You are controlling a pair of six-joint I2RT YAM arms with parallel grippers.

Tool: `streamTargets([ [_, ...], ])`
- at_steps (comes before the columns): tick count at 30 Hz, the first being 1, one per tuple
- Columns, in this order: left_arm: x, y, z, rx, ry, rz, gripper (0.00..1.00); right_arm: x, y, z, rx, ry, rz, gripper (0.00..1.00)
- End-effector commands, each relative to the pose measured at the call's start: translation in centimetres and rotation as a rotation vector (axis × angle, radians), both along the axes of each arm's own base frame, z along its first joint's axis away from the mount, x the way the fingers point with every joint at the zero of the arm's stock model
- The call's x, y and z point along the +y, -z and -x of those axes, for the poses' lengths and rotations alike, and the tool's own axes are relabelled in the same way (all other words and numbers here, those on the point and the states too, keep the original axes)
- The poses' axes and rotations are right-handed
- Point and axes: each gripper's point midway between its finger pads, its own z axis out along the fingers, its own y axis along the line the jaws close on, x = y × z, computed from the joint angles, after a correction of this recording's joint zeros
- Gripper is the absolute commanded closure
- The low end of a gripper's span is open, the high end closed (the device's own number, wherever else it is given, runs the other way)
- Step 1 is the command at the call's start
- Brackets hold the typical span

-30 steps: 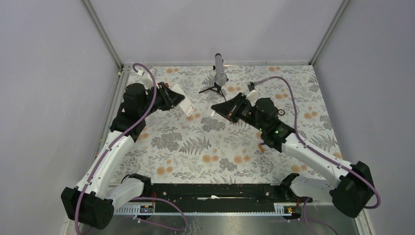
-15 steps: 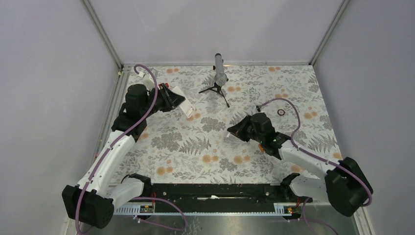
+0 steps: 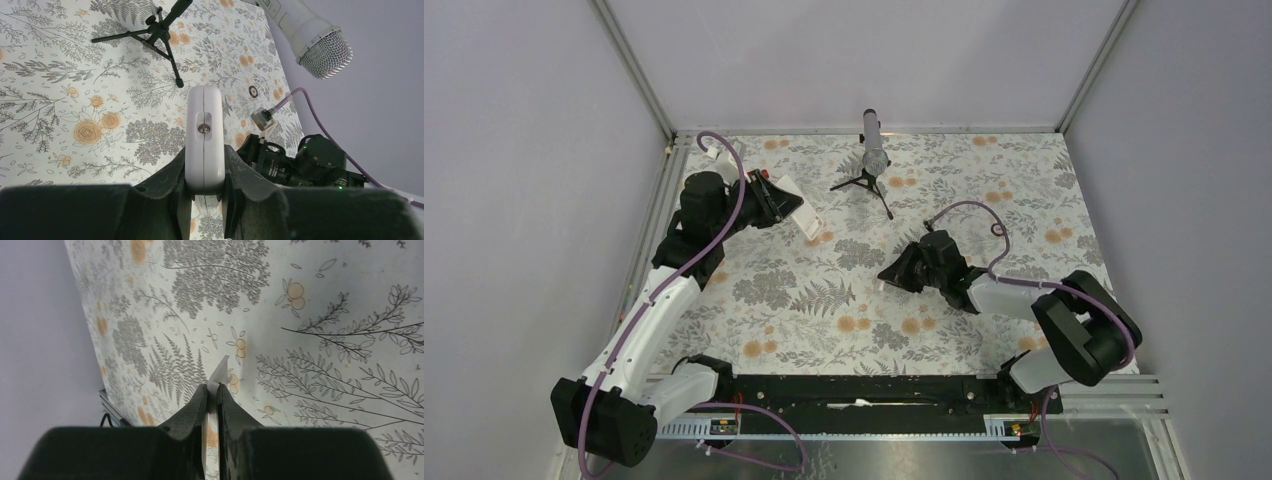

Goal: Load the batteries into the remote control

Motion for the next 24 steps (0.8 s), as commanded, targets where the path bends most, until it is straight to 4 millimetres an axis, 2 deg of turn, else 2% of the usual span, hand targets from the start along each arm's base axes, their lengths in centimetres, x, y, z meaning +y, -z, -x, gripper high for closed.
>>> streamTargets([
  [1,-0.3,-2.3,-0.1,-0.084,0.014,0.04,1.0,-0.3,1.0,-0.2,0.007,-0.035,0.064,0.96],
  [2,-0.4,-2.4,-0.1,-0.086,0.018,0.042,1.0,-0.8,1.4,-0.1,0.02,-0.026,0.099,0.9],
  [4,-0.5,-2.4,0.0,-0.088,0.027,0.044,1.0,-1.8,1.5,0.1,0.021,-0.005,0.137,0.72],
  [8,-0.7,-2.5,0.1,-0.091,0.038,0.051,1.0,-3.5,0.0,0.0,-0.016,0.045,0.183,0.4],
  [10,-0.8,-2.7,0.1,-0.098,0.041,0.064,1.0,-4.0,-1.0,-0.2,-0.043,0.06,0.198,0.3],
  [13,-1.0,-2.9,0.0,-0.101,0.046,0.084,1.0,-4.4,-3.1,-0.3,-0.084,0.054,0.205,0.24],
  [15,-1.3,-3.3,0.0,-0.109,0.055,0.106,1.0,-3.8,-5.5,-0.5,-0.164,0.004,0.183,0.22],
  [17,-1.6,-3.8,0.2,-0.113,0.071,0.138,1.0,-2.1,-9.0,-0.4,-0.271,-0.091,0.098,0.2],
  [19,-2.3,-4.6,0.6,-0.122,0.113,0.18,1.0,0.3,-13.7,0.3,-0.418,-0.203,-0.051,0.19],
  [21,-3.0,-5.5,1.0,-0.122,0.161,0.231,1.0,1.7,-17.8,1.3,-0.514,-0.261,-0.209,0.18],
  [24,-4.1,-6.7,1.9,-0.117,0.237,0.316,1.0,3.0,-22.4,2.2,-0.586,-0.296,-0.405,0.16],
])
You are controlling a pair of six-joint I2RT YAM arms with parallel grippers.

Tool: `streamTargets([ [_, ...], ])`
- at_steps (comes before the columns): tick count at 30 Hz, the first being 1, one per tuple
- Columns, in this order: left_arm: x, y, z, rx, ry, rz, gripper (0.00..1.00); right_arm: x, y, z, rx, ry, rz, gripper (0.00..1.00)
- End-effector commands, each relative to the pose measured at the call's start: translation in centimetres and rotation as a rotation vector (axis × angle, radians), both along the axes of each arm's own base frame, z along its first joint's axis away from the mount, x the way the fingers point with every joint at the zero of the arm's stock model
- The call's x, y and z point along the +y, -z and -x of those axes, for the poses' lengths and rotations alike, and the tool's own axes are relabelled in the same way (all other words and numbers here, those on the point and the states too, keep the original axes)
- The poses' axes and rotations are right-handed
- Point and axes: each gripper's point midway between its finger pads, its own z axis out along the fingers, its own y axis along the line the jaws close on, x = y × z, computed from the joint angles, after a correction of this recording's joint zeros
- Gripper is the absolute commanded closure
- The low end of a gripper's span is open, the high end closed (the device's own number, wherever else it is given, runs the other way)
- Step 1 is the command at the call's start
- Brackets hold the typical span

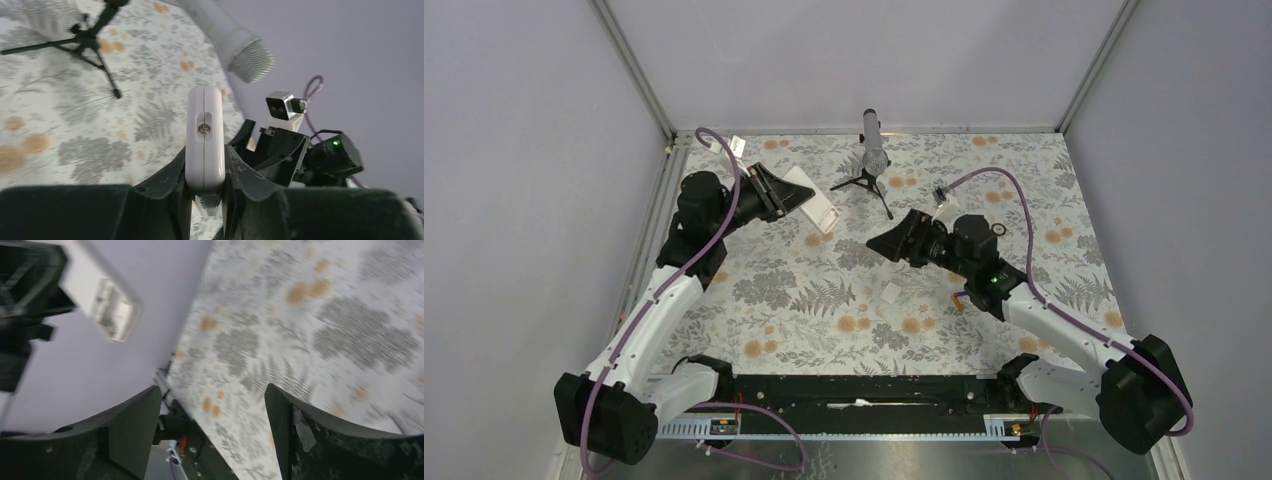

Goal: Load the batteries into the remote control

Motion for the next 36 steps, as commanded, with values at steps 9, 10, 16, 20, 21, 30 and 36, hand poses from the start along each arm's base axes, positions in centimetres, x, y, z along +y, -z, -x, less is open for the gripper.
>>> streamTargets([
  [9,-2.9,-5.0,4.7,-0.119,0.256,0.251,1.0,5.4,-14.3,2.4,-0.281,-0.306,-0.419,0.15],
  [10,-3.0,-5.1,5.0,-0.126,0.27,0.252,1.0,5.8,-14.5,2.9,-0.291,-0.338,-0.428,0.15],
  [16,-3.5,-6.0,6.5,-0.146,0.34,0.287,1.0,7.1,-15.2,4.0,-0.307,-0.457,-0.481,0.31],
  [20,-3.6,-6.6,7.1,-0.167,0.376,0.298,0.99,7.3,-15.2,3.9,-0.296,-0.455,-0.484,0.51],
  [21,-3.6,-6.7,7.3,-0.171,0.385,0.296,0.98,7.4,-15.3,3.9,-0.295,-0.457,-0.486,0.58],
  [30,-4.2,-6.6,8.3,-0.163,0.488,0.255,0.42,6.9,-15.6,4.4,-0.354,-0.448,-0.482,1.0],
  [36,-4.7,-6.4,9.3,-0.113,0.575,0.316,0.39,6.7,-14.1,3.8,-0.421,-0.43,-0.37,1.0],
])
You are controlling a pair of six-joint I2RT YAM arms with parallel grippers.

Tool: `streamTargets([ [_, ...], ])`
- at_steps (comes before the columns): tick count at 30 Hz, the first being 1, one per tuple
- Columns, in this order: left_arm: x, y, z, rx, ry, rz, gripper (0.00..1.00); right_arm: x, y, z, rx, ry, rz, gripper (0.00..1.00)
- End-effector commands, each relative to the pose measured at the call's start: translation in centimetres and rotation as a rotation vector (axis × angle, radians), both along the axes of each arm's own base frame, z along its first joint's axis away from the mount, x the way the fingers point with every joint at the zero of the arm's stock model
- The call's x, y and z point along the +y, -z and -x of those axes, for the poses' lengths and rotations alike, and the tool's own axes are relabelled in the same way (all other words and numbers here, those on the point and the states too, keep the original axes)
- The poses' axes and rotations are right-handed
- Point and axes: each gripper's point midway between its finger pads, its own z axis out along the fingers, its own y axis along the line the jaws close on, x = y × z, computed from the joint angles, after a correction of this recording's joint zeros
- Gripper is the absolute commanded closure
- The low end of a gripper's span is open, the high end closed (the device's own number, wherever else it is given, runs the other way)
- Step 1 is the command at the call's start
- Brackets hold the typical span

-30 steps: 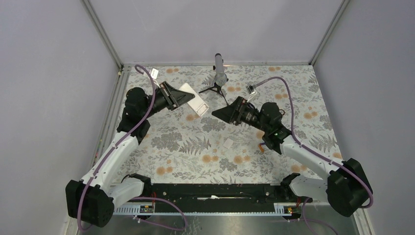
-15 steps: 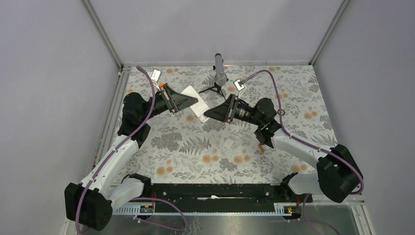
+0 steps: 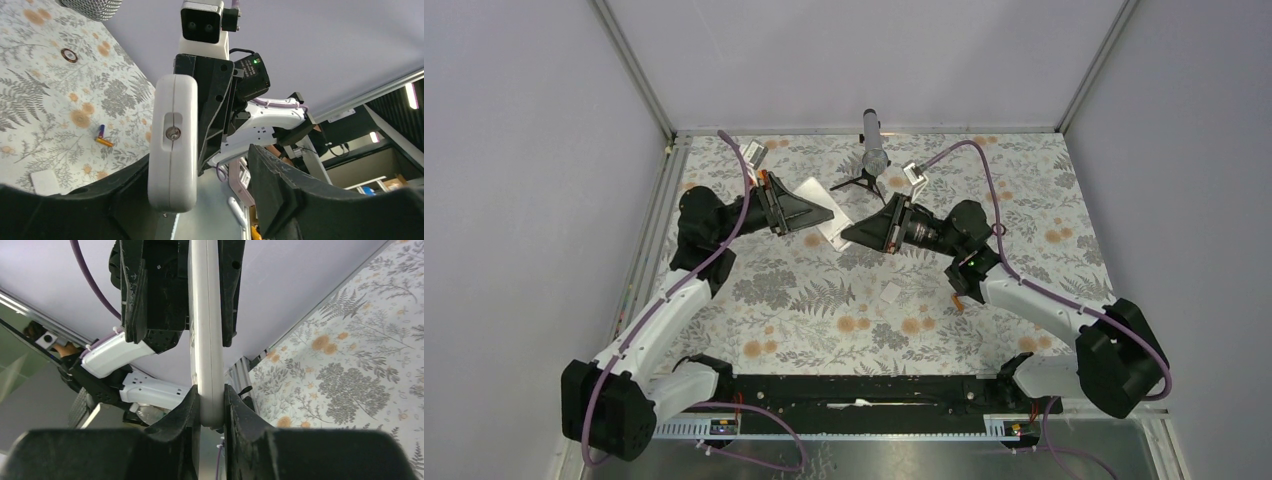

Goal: Load the batteries into the remote control

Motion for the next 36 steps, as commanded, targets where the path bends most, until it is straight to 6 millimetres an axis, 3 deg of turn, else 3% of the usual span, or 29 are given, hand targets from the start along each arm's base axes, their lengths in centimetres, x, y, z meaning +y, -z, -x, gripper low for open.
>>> streamTargets([
  [1,-0.4,-1.7,1.8,-0.069,0.095,0.041,0.41,-0.5,-1.7,0.2,-0.166,0.037,0.013,1.0],
  [4,-0.6,-0.9,1.7,-0.054,0.096,0.025,0.57,-0.3,-1.7,0.3,-0.179,0.022,0.019,1.0],
  [6,-0.6,-0.6,1.5,-0.055,0.096,0.018,0.62,-0.2,-1.6,0.4,-0.179,0.011,0.022,1.0],
  [10,-0.6,-0.9,1.7,-0.079,0.113,0.005,0.4,-0.4,-1.2,0.8,-0.197,0.001,0.044,1.0],
  [12,-0.6,-1.0,1.9,-0.095,0.123,-0.004,0.38,-0.5,-1.1,1.0,-0.218,-0.006,0.064,1.0],
  [16,-0.7,-0.5,2.3,-0.094,0.157,-0.029,0.43,-0.8,-0.6,1.1,-0.258,0.005,0.105,1.0],
  [21,-0.6,-0.1,3.2,-0.097,0.213,-0.043,0.59,-0.7,-0.5,1.3,-0.292,-0.022,0.145,1.0],
  [26,-0.5,0.0,3.7,-0.099,0.229,-0.047,0.6,-0.7,-0.5,1.6,-0.283,-0.042,0.149,1.0],
  [29,-0.5,0.0,3.8,-0.106,0.227,-0.045,0.72,-0.6,-0.4,1.8,-0.264,-0.048,0.133,1.0],
  [32,-0.5,0.0,3.9,-0.112,0.226,-0.046,0.97,-0.6,-0.4,1.5,-0.241,-0.035,0.13,1.0],
  [33,-0.4,0.0,3.9,-0.117,0.224,-0.046,1.0,-0.6,-0.2,1.3,-0.23,-0.025,0.135,0.92],
  [35,-0.4,0.0,3.8,-0.13,0.213,-0.05,1.0,-0.8,0.2,0.6,-0.202,0.022,0.153,0.45],
  [36,-0.4,0.0,3.7,-0.141,0.204,-0.056,1.0,-1.0,0.5,0.3,-0.191,0.046,0.164,0.29],
])
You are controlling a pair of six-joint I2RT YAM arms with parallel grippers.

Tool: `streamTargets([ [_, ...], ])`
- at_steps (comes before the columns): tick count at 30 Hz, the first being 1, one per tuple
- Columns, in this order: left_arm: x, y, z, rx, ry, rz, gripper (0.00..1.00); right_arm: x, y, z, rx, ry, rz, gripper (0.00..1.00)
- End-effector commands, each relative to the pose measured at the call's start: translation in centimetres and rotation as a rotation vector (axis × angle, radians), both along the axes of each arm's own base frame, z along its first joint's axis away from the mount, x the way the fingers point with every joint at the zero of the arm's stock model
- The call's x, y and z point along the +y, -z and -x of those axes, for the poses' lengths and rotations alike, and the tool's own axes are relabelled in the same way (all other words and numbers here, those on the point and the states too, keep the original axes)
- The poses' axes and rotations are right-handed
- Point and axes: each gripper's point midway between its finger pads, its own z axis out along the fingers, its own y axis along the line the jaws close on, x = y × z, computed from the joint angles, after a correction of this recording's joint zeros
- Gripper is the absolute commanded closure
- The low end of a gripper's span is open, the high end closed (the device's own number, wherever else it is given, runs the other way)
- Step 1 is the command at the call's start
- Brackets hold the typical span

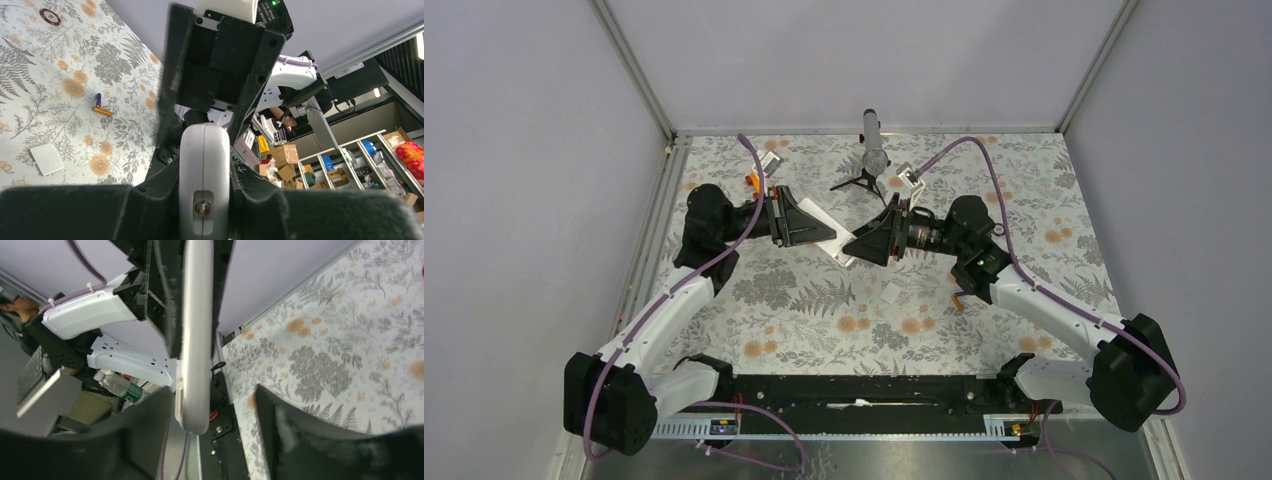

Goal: Load the batteries into the remote control

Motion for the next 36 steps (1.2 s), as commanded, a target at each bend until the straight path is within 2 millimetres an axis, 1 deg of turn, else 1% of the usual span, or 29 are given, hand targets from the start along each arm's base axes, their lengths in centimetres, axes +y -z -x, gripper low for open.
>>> streamTargets([
  [1,0.2,-2.3,1.4,-0.11,0.024,0.016,1.0,-0.6,-0.4,-1.7,-0.041,0.121,0.015,0.19],
  [2,0.3,-1.9,0.9,-0.114,-0.004,-0.004,1.0,-0.9,-0.4,-1.8,-0.04,0.142,0.021,0.12],
  [3,0.5,-1.6,0.4,-0.119,-0.032,-0.022,1.0,-1.2,-0.3,-1.8,-0.037,0.161,0.032,0.09],
  [6,1.4,-0.8,-1.1,-0.136,-0.134,-0.075,1.0,-2.5,-0.6,-2.2,-0.044,0.233,0.079,0.08],
  [8,2.0,-0.5,-1.9,-0.145,-0.194,-0.095,1.0,-3.8,-0.3,-2.6,-0.052,0.305,0.128,0.09],
  [10,2.5,-0.3,-2.5,-0.155,-0.227,-0.104,1.0,-5.4,1.3,-3.1,-0.024,0.395,0.22,0.11],
  [12,2.7,0.0,-2.9,-0.163,-0.25,-0.119,1.0,-7.6,2.7,-4.1,0.006,0.525,0.303,0.15],
  [13,2.7,0.1,-3.0,-0.166,-0.257,-0.127,1.0,-9.2,4.2,-4.8,0.038,0.614,0.37,0.22],
  [16,2.9,0.4,-3.4,-0.175,-0.277,-0.143,1.0,-13.0,7.0,-5.3,0.094,0.786,0.505,0.37],
  [20,3.0,0.7,-3.8,-0.177,-0.286,-0.154,1.0,-17.3,11.2,-5.1,0.211,0.943,0.69,0.51],
  [21,3.0,0.7,-3.9,-0.177,-0.289,-0.157,1.0,-18.4,12.2,-5.0,0.245,0.988,0.738,0.53],
  [23,3.0,0.9,-4.0,-0.173,-0.292,-0.161,1.0,-20.6,14.3,-4.6,0.335,1.062,0.817,0.54],
  [25,3.1,1.1,-4.1,-0.171,-0.293,-0.166,1.0,-22.1,16.1,-4.1,0.421,1.104,0.863,0.53],
  [27,3.2,1.3,-4.2,-0.167,-0.294,-0.169,1.0,-22.9,17.8,-3.6,0.513,1.121,0.878,0.53],
  [29,3.3,1.5,-4.4,-0.167,-0.297,-0.173,1.0,-23.2,18.9,-3.4,0.581,1.117,0.87,0.53],
  [32,3.4,1.6,-4.5,-0.163,-0.297,-0.175,1.0,-23.0,20.4,-3.2,0.629,1.083,0.874,0.52],
  [36,3.3,1.8,-4.6,-0.154,-0.285,-0.178,1.0,-22.6,22.6,-2.4,0.716,1.023,0.925,0.46],
])
